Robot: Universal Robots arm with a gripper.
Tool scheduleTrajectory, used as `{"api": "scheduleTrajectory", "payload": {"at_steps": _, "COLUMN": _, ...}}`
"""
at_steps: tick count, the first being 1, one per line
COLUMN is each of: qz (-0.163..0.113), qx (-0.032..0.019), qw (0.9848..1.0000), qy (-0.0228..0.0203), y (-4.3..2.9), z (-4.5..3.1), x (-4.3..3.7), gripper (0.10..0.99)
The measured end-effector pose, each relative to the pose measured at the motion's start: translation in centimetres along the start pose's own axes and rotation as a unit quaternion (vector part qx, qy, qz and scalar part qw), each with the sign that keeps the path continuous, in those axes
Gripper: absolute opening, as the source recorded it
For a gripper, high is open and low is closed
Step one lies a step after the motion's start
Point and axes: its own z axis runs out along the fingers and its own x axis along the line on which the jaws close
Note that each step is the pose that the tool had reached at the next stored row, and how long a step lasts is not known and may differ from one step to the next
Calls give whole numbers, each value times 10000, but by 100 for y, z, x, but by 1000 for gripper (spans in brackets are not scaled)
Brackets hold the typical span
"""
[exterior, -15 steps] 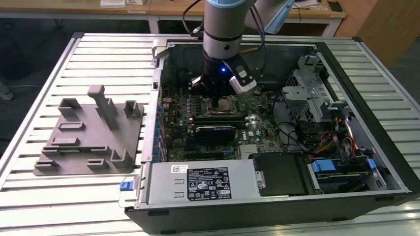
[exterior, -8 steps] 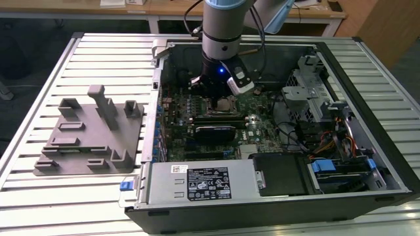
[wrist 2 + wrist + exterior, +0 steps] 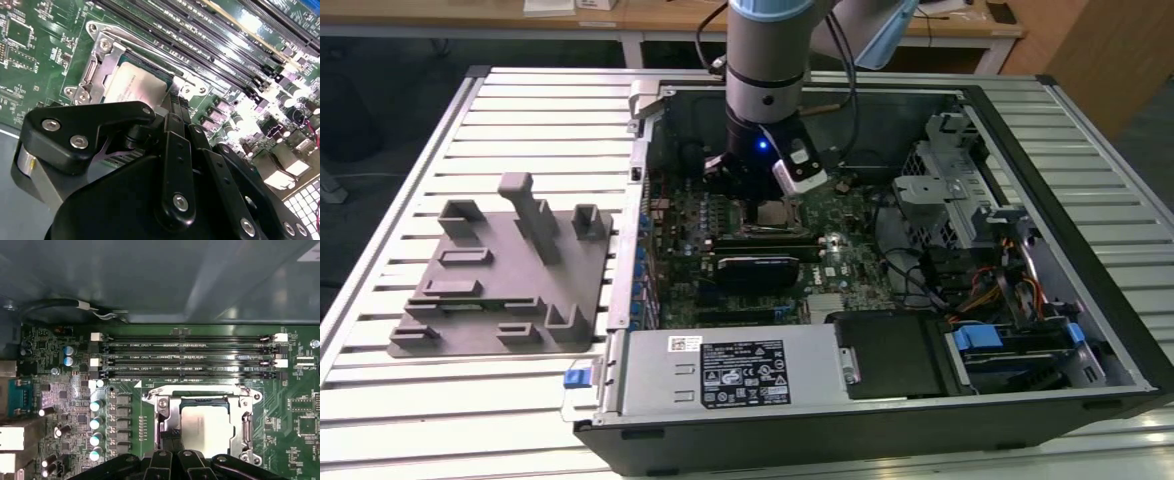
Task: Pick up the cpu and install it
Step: 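Close the cpu cover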
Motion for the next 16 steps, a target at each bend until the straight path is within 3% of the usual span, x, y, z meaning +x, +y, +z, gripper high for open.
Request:
{"api": "scheduleTrajectory", "payload": {"at_steps": 8, "qz": 55, "qx": 2, "qw": 10000, "qy": -1, "y": 4, "z": 53, "x": 14, "gripper": 106}}
{"api": "scheduleTrajectory", "payload": {"at_steps": 16, "qz": 56, "qx": 0, "qw": 10000, "qy": -2, "y": 7, "z": 10, "x": 14, "gripper": 106}}
